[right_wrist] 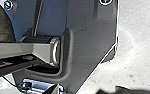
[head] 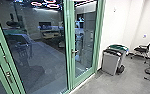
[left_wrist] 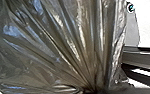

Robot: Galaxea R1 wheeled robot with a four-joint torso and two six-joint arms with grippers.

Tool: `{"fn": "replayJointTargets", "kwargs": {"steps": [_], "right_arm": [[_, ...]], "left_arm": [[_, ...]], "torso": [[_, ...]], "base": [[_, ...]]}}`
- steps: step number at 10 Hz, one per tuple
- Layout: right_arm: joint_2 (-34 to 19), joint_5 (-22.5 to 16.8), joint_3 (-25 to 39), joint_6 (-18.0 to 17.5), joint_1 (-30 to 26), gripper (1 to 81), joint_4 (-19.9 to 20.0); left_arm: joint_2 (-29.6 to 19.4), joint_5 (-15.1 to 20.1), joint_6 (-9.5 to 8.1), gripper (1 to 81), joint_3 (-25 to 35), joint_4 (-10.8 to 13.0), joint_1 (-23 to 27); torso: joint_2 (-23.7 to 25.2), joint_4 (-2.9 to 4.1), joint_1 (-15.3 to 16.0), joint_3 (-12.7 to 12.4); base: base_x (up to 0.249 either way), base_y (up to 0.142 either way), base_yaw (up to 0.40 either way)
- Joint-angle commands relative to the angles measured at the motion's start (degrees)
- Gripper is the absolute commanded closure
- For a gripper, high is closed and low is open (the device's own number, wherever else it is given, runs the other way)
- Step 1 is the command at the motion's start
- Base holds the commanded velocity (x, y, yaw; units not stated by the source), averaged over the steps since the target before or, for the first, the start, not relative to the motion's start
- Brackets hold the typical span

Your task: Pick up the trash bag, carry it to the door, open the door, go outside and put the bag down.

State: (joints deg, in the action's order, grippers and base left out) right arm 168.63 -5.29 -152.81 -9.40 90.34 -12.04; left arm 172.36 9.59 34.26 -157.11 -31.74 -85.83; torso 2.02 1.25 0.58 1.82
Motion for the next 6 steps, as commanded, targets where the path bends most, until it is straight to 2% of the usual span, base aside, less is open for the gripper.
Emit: {"fn": "replayJointTargets", "kwargs": {"steps": [1, 6], "right_arm": [[-0.3, -3.3, 0.0, 0.3, -2.2, 1.0, -0.3], [-0.2, -3.3, -0.3, 0.3, -2.2, 1.0, -0.3]], "left_arm": [[-0.3, 4.6, 0.02, 81.1, 0.0, -0.2, 2.6], [-0.3, 4.6, 0.02, 81.1, 0.0, -0.2, 2.6]], "torso": [[0.0, 0.00, 0.0, 0.0], [0.0, 0.00, 0.0, 0.0]], "base": [[0.133, -0.081, 0.000], [0.133, -0.081, 0.000]]}}
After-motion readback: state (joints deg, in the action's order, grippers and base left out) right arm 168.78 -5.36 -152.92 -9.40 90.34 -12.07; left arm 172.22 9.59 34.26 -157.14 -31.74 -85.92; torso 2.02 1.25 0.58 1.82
